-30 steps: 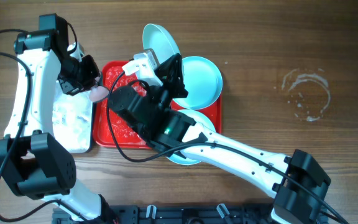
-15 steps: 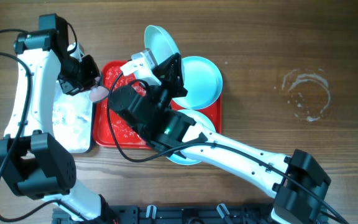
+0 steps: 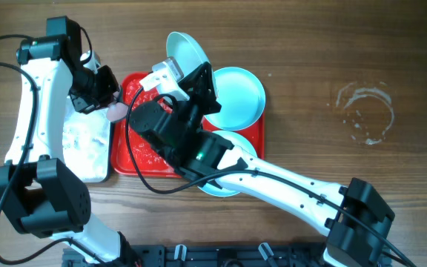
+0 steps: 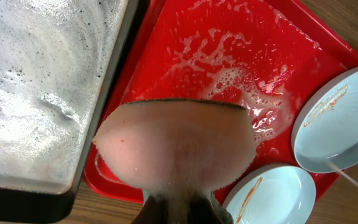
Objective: Clean dirty plates on tray and stack at the side
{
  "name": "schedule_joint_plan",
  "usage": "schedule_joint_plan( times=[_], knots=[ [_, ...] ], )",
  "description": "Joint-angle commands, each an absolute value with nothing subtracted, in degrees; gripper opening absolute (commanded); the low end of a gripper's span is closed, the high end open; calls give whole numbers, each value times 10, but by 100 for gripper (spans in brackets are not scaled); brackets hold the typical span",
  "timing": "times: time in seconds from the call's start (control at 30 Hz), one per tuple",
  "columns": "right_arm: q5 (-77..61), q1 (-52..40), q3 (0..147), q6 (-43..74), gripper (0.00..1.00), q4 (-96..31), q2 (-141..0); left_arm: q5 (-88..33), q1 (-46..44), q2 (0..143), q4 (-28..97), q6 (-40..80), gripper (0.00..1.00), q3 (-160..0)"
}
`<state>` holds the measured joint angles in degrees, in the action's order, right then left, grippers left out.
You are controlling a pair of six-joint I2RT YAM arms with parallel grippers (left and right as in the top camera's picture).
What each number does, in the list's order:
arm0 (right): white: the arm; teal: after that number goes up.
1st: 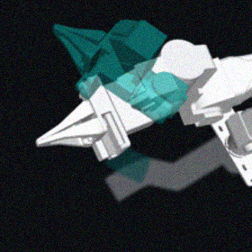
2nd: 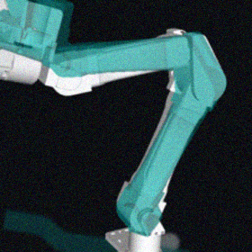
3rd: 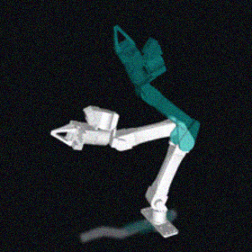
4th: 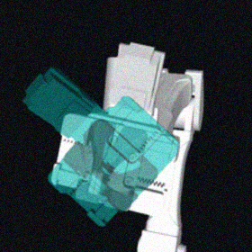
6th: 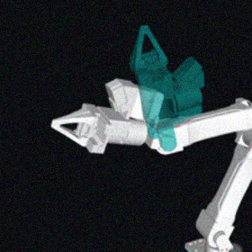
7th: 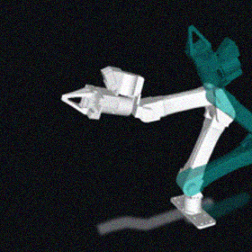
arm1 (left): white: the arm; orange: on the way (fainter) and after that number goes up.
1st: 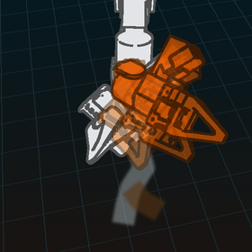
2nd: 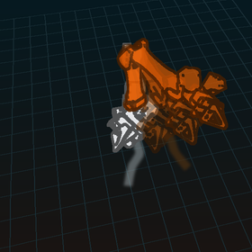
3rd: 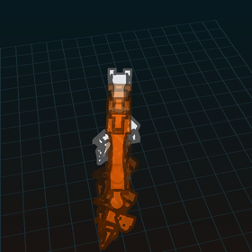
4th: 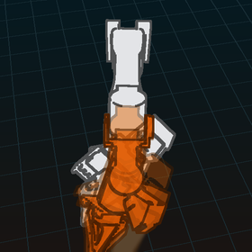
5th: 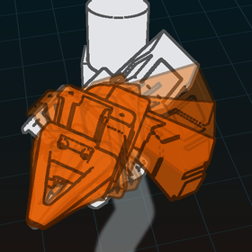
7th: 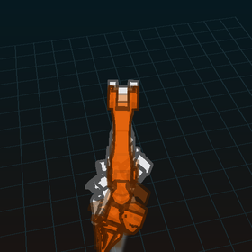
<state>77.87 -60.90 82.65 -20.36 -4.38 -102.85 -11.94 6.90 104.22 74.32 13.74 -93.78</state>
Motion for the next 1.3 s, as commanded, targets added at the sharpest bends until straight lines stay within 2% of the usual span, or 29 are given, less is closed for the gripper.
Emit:
schedule_joint_plan(
  times=[0.0, 1.0, 1.13, 1.27],
  knots=[
    [765, -609, 831, -229, 4, -40, -1029, -131, 69, 1039, 741, 124, 4, -944],
    [724, -610, 831, -227, 4, -59, -1029, -131, 69, 1039, 742, 124, 4, -944],
    [747, -609, 831, -279, 4, -33, -1029, -131, 69, 1039, 743, 124, 4, -944],
    [792, -606, 831, -379, 4, 57, -1029, -131, 69, 1039, 743, 124, 4, -944]
  ],
)
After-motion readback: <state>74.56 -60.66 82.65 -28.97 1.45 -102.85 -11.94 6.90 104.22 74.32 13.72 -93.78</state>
